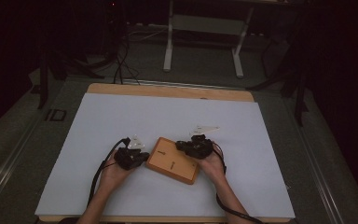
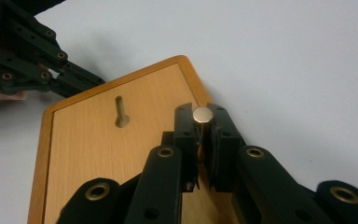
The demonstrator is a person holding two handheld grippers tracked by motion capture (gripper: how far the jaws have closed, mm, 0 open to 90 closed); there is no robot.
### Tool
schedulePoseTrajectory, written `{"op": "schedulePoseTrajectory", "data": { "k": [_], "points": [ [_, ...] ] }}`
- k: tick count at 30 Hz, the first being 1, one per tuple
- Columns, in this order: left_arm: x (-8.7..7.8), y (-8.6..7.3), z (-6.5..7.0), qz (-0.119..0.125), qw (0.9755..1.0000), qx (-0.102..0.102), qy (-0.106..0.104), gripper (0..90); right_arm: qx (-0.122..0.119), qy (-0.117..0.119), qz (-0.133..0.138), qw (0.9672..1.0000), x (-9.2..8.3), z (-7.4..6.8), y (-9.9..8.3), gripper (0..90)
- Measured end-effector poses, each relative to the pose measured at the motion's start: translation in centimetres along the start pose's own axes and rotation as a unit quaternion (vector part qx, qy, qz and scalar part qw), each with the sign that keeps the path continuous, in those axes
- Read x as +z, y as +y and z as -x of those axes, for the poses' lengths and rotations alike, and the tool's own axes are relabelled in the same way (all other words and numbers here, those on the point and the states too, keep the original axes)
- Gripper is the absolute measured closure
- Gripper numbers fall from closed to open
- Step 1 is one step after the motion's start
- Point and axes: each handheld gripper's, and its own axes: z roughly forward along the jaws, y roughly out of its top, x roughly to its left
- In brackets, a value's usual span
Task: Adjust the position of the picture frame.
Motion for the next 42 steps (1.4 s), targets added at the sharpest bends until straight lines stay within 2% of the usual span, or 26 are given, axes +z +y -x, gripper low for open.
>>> {"op": "schedulePoseTrajectory", "data": {
  "k": [11,17,23,34,42],
  "points": [
    [0.7,0.2,1.2,-0.007,0.9998,0.013,-0.016,85.7,0.003,-0.002,-0.002,1.0000,-0.5,0.7,-0.2,84.0],
    [1.0,0.3,1.7,-0.015,0.9995,0.023,-0.018,84.9,0.006,-0.003,-0.005,1.0000,-0.4,0.8,-0.5,84.0],
    [1.0,0.3,1.8,-0.018,0.9994,0.025,-0.017,84.8,0.010,-0.004,-0.007,0.9999,-0.2,0.9,-0.6,84.0],
    [0.9,0.3,1.7,-0.019,0.9994,0.027,-0.012,84.4,0.003,-0.002,-0.023,0.9997,0.8,0.8,-0.6,83.9],
    [0.9,0.2,1.7,-0.020,0.9994,0.026,-0.009,83.8,0.001,-0.001,-0.024,0.9997,1.0,0.8,-0.5,83.9]
  ]
}}
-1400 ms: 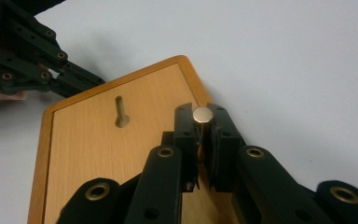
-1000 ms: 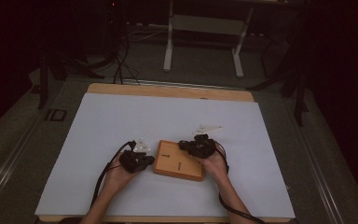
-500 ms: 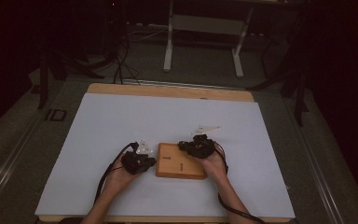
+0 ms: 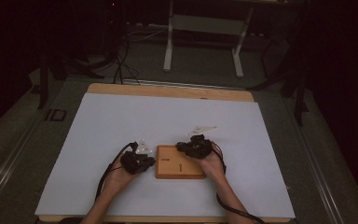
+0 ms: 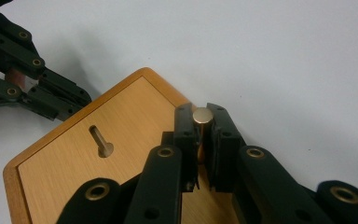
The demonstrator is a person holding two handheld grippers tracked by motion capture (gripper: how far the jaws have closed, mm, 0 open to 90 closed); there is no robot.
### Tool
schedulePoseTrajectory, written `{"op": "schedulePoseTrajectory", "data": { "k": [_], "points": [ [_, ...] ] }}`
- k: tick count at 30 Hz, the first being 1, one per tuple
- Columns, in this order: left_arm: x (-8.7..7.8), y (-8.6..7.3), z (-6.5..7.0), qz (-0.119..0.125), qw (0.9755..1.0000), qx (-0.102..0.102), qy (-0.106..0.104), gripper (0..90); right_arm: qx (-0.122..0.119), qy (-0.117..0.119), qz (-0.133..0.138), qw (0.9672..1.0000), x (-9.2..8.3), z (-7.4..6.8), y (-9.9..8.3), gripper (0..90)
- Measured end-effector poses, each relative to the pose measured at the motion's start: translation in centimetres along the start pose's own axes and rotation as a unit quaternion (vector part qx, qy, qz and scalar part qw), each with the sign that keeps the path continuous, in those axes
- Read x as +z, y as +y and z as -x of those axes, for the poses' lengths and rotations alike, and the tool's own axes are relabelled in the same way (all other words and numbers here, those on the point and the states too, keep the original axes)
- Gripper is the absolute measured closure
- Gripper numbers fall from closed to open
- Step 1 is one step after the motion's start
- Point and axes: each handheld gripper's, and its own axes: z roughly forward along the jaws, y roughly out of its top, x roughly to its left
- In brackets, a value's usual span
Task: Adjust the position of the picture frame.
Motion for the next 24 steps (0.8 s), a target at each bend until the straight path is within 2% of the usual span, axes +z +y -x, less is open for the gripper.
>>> {"op": "schedulePoseTrajectory", "data": {
  "k": [15,18,24],
  "points": [
    [0.02,-0.03,-0.07,0.002,1.0000,-0.002,0.004,82.6,-0.003,-0.008,-0.002,1.0000,0.14,-0.14,0.15,83.9],
    [0.04,0.00,-0.05,0.002,1.0000,-0.002,0.003,82.4,-0.006,-0.016,-0.004,0.9998,0.09,-0.26,0.21,84.1],
    [0.05,0.00,-0.07,0.002,1.0000,-0.003,0.002,82.4,-0.007,-0.012,-0.005,0.9999,0.06,-0.10,0.21,83.9]
  ]
}}
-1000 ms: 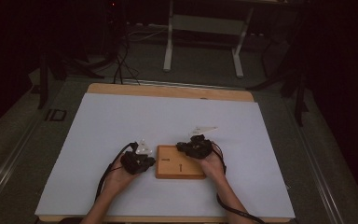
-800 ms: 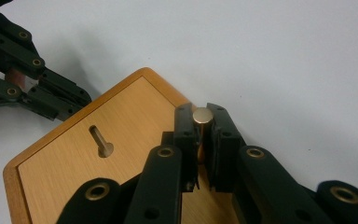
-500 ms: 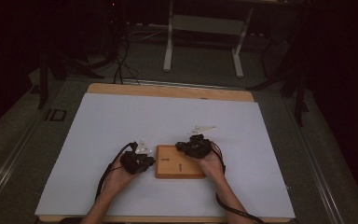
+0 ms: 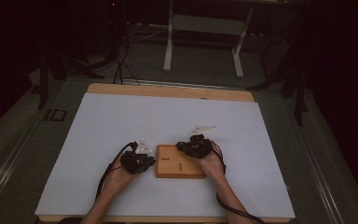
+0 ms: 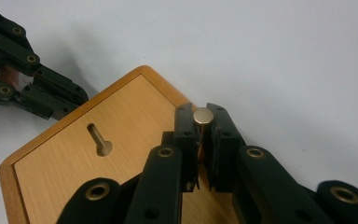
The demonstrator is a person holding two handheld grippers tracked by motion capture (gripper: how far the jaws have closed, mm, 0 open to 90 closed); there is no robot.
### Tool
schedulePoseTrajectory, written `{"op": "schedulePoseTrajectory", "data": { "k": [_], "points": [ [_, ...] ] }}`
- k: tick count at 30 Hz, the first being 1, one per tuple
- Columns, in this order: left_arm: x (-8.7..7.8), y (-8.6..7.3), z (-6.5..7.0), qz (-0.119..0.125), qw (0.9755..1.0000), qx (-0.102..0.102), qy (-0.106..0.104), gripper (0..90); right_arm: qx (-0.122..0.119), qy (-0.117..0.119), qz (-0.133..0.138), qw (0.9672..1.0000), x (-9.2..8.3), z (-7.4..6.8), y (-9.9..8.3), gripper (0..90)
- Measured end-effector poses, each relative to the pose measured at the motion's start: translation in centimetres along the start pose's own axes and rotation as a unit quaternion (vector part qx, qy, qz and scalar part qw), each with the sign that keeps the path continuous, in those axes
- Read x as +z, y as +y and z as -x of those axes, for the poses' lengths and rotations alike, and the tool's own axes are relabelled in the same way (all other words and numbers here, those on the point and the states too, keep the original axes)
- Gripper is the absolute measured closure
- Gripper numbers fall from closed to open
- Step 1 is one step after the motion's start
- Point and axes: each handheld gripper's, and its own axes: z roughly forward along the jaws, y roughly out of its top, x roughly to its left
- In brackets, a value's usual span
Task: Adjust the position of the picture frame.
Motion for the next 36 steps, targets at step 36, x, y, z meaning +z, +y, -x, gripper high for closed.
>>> {"op": "schedulePoseTrajectory", "data": {
  "k": [36],
  "points": [
    [-0.5,-0.1,-0.5,0.006,0.9998,-0.007,0.016,78.3,-0.004,-0.003,0.000,1.0000,-1.0,0.6,-0.2,61.7]
  ]
}}
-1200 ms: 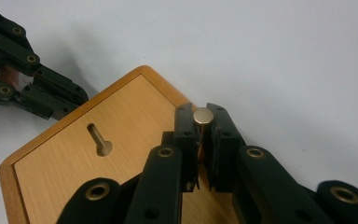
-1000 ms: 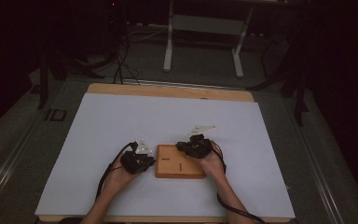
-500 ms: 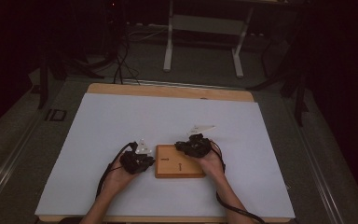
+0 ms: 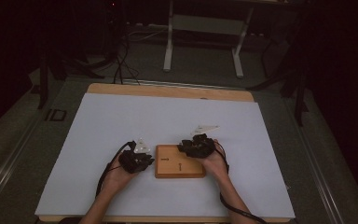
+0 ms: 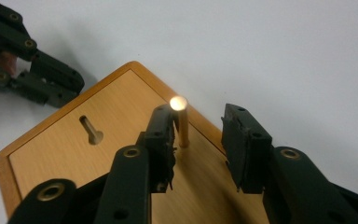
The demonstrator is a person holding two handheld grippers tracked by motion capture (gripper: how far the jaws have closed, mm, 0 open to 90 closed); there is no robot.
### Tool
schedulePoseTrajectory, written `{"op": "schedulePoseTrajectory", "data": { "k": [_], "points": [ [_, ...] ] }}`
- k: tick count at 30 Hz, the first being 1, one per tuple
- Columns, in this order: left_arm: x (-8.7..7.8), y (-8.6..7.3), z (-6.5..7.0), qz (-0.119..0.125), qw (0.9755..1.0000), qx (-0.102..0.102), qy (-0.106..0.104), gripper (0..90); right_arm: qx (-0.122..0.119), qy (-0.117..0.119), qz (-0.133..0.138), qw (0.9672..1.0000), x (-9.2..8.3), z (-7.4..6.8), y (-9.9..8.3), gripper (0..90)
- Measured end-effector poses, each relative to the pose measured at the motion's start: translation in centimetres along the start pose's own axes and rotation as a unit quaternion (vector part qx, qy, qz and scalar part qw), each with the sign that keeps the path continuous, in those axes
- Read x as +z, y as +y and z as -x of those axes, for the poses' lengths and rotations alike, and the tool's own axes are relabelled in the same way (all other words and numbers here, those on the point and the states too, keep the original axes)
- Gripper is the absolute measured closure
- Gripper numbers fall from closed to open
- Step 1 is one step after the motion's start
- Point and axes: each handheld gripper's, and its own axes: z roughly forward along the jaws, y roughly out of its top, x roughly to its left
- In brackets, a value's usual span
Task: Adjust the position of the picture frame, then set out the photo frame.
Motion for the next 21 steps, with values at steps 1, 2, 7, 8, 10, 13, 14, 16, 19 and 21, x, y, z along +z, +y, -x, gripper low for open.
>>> {"op": "schedulePoseTrajectory", "data": {
  "k": [1,2,7,8,10,13,14,16,19,21],
  "points": [
    [-0.1,0.0,-0.1,0.003,1.0000,-0.003,0.001,78.0,-0.001,-0.003,0.001,1.0000,-0.3,0.0,-0.1,60.5],
    [-0.2,-0.1,-0.2,0.006,1.0000,-0.007,0.003,77.4,-0.002,-0.004,0.001,1.0000,-0.5,0.1,-0.2,59.5],
    [-0.6,-0.1,-0.6,0.020,0.9996,-0.018,0.006,75.1,-0.002,-0.014,0.003,0.9999,-1.9,0.4,-0.8,57.1],
    [-0.7,-0.1,-0.6,0.021,0.9996,-0.016,0.005,74.2,-0.001,-0.017,0.004,0.9999,-2.2,0.5,-0.9,56.2],
    [-0.8,0.0,-0.6,0.027,0.9994,-0.019,0.006,72.7,0.002,-0.023,0.007,0.9997,-2.7,0.6,-1.2,55.4],
    [-1.0,0.1,-0.6,0.036,0.9991,-0.021,0.007,69.6,0.005,-0.027,0.008,0.9996,-3.4,0.8,-1.6,53.9],
    [-1.1,0.1,-0.7,0.037,0.9991,-0.020,0.007,68.2,0.004,-0.027,0.006,0.9996,-3.7,0.8,-1.8,53.2],
    [-1.3,0.2,-0.7,0.042,0.9988,-0.025,0.006,66.0,0.000,-0.031,0.004,0.9995,-4.1,0.8,-2.1,52.2],
    [-1.5,0.3,-0.8,0.046,0.9984,-0.032,0.005,64.1,-0.001,-0.037,0.005,0.9993,-4.9,0.9,-2.6,51.7],
    [-1.6,0.4,-0.7,0.048,0.9983,-0.033,0.000,64.1,-0.003,-0.041,0.002,0.9992,-5.3,0.9,-3.0,51.5]
  ]
}}
